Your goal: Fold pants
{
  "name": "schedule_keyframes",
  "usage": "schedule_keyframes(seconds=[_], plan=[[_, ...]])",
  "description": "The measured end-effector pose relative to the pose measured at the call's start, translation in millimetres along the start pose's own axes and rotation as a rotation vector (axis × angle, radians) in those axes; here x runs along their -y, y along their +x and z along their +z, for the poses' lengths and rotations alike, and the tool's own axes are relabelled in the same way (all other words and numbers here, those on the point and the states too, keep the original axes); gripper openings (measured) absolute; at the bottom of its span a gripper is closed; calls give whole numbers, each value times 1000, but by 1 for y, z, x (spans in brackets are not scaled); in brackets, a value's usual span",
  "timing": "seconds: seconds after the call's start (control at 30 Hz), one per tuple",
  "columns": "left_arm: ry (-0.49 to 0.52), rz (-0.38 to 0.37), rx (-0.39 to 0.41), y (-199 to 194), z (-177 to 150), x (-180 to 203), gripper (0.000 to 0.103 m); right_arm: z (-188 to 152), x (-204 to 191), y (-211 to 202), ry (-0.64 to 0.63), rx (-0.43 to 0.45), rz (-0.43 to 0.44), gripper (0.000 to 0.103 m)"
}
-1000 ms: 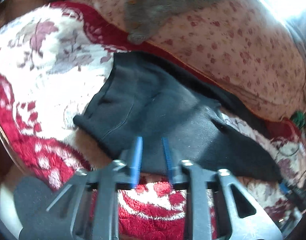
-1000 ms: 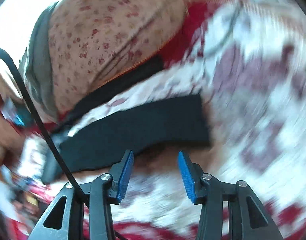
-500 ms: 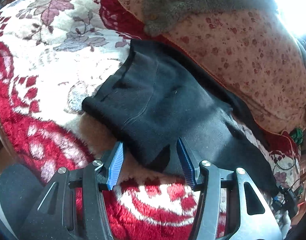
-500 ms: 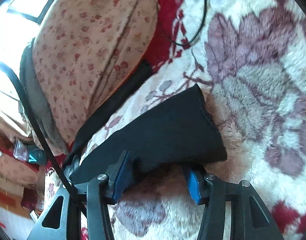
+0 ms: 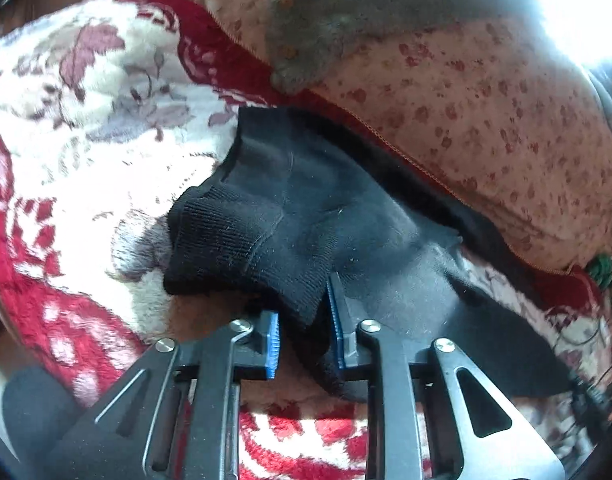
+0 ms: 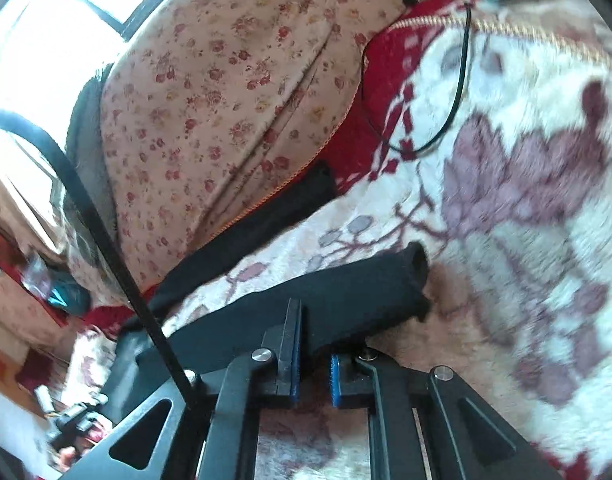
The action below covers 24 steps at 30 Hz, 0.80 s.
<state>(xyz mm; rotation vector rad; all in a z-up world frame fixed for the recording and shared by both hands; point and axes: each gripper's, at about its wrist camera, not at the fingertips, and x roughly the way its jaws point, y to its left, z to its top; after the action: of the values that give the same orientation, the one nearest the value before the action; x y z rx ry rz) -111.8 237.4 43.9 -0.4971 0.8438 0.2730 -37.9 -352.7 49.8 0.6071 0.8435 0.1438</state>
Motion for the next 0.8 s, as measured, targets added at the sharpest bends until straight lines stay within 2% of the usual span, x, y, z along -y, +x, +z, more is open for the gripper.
schedule_keyframes(seconds=[0.13, 0.23, 0.27, 0.37, 0.4, 0.47, 0.53, 0.63, 0.7, 0.8], plan=[[-50, 33, -83, 14, -14, -26, 20, -5, 14, 10, -13, -66, -133, 12], [-69, 6, -82, 7, -19, -39, 32, -11, 17, 13, -59, -108, -216, 17], [-49, 49, -69, -1, -19, -40, 39, -10, 16, 9, -84, -106, -248, 23], [-17, 112, -36, -20, -17, -40, 40, -2, 18, -8, -132, -68, -368, 26], [-1, 146, -19, -28, -15, -39, 40, 2, 19, -15, -129, -49, -376, 27], [24, 177, 18, -40, -11, -35, 40, 9, 20, -29, -105, -11, -346, 28], [43, 169, 34, -48, -7, -28, 40, 16, 17, -42, -91, 30, -314, 29], [63, 125, 53, -53, 0, -13, 40, 24, 0, -46, -91, 70, -202, 31], [100, 108, 53, -50, 3, 5, 40, 26, -12, -38, -108, 60, -146, 35], [150, 81, 58, -43, 6, 30, 40, 23, -33, -16, -149, 24, -124, 35]])
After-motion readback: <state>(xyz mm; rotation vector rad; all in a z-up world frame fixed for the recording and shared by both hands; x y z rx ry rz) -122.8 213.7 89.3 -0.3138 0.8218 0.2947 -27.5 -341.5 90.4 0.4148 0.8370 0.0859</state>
